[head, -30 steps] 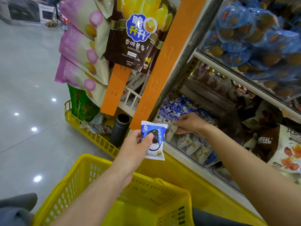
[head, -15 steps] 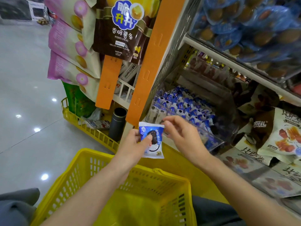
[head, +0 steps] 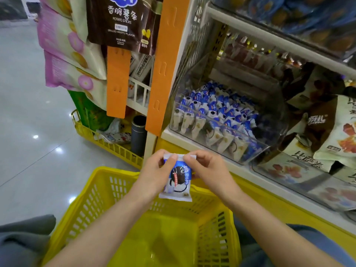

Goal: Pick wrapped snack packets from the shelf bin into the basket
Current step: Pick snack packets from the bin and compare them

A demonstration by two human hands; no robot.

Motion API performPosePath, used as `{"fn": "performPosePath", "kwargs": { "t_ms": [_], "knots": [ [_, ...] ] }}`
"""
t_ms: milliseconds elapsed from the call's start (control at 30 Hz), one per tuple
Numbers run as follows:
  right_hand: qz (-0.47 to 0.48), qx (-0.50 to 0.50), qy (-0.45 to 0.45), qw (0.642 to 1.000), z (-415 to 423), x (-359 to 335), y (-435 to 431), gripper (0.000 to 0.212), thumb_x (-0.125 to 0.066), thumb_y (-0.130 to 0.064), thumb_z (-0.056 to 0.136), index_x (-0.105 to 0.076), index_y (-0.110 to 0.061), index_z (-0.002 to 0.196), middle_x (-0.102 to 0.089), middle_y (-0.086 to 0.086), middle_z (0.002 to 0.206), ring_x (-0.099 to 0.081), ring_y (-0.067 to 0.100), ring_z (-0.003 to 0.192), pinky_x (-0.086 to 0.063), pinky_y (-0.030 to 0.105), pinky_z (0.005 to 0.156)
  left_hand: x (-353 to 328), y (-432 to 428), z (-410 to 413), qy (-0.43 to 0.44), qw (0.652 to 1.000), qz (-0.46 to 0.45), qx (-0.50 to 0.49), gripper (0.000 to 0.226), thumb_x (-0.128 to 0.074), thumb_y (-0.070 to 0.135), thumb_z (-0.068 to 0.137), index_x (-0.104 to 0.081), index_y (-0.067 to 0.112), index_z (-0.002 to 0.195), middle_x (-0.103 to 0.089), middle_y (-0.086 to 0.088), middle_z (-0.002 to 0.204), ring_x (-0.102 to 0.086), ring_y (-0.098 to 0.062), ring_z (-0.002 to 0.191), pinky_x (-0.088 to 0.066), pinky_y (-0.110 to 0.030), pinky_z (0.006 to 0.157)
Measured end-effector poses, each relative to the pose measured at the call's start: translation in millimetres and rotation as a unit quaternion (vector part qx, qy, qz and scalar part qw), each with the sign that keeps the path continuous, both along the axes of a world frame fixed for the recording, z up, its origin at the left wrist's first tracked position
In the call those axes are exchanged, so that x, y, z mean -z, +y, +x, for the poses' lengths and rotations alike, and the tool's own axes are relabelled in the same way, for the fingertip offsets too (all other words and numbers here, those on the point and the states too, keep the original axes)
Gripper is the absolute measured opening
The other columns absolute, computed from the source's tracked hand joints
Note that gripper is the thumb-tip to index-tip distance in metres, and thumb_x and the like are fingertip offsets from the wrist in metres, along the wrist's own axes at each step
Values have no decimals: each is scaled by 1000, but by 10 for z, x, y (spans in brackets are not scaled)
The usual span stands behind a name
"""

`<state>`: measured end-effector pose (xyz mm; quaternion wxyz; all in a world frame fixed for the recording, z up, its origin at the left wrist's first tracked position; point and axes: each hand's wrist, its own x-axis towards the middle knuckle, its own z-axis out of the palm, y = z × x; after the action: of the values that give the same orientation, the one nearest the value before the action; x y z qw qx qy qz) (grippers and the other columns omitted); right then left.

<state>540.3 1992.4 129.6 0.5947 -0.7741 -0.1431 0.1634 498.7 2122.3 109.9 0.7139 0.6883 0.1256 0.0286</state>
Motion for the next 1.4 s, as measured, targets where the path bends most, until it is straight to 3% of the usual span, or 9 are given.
{"fn": "performPosePath", "kwargs": {
  "t_ms": [267, 367, 567, 667, 733, 900, 1033, 1200, 1400],
  "knots": [
    [-228, -34, -349, 908, -61, 34, -91, 11, -62, -32, 87, -67, -23, 84, -59, -14, 74, -51, 2, 71, -40, 17, 59, -35, -39, -54, 19, 1000, -16, 14, 26, -48, 20, 95, -52, -4, 85, -52, -18, 75, -56, -16, 64, -42, -14, 47],
    [-209, -25, -315, 926, -39, 19, -102, 8, -62, -27, 87, -67, -22, 83, -61, -15, 73, -55, 0, 72, -41, 12, 60, -46, -16, -66, 48, 998, -32, 34, 30, -50, 27, 93, -57, -2, 94, -63, -12, 79, -62, -8, 63, -47, -13, 52],
    [-53, 105, -14, 993, 122, -31, -108, 15, -54, -12, 92, -55, -16, 77, -66, 14, 86, -62, 9, 63, -53, 18, 51, -30, 51, -130, 74, 995, -57, 23, 31, -68, 15, 80, -57, 10, 109, -71, -4, 96, -69, -12, 78, -57, -24, 66],
    [-12, 70, 115, 991, 86, -58, -123, 1, -51, -6, 93, -52, -6, 93, -62, 31, 94, -62, 13, 69, -56, 19, 53, -21, 112, -124, 50, 996, -61, -51, 22, -63, 14, 84, -59, 10, 106, -72, -3, 90, -68, -8, 74, -55, -20, 64],
    [-54, 4, 151, 987, 31, -24, -135, 21, -52, -2, 91, -47, 0, 111, -63, 30, 99, -62, 15, 71, -56, 21, 57, 13, 157, -114, 32, 996, -37, -77, 15, -60, 16, 88, -63, 11, 101, -73, -1, 85, -68, -6, 71, -55, -17, 61],
    [-215, -127, 26, 968, -83, 91, -123, 52, -70, -13, 80, -44, -10, 125, -60, 5, 119, -58, 14, 106, -50, 30, 90, 71, 159, -105, -4, 996, 67, -52, 13, -56, 17, 90, -66, 16, 83, -70, 0, 76, -65, -4, 67, -53, -20, 59],
    [-108, -71, -47, 991, -123, 83, -77, 20, -62, -19, 87, -59, -13, 106, -67, 3, 102, -63, 16, 96, -52, 32, 86, 89, 119, -119, -21, 993, 117, 10, 17, -57, 18, 89, -64, 20, 73, -65, 1, 70, -61, -5, 66, -47, -20, 59],
    [-105, -42, -79, 990, -113, 118, -131, 9, -60, -21, 89, -65, -14, 92, -71, 1, 89, -67, 11, 86, -55, 36, 78, 68, 85, -126, -11, 993, 114, 38, 24, -53, 26, 91, -62, 12, 74, -63, -7, 70, -58, -18, 71, -48, -43, 68],
    [-185, -46, -231, 954, -147, 148, -129, 3, -63, -30, 85, -62, -27, 83, -64, -10, 78, -57, 4, 74, -49, 22, 65, 97, 68, -130, -30, 974, 217, 57, 22, -53, 24, 91, -62, 13, 74, -56, 4, 65, -48, -9, 64, -37, -23, 58]
  ]
}}
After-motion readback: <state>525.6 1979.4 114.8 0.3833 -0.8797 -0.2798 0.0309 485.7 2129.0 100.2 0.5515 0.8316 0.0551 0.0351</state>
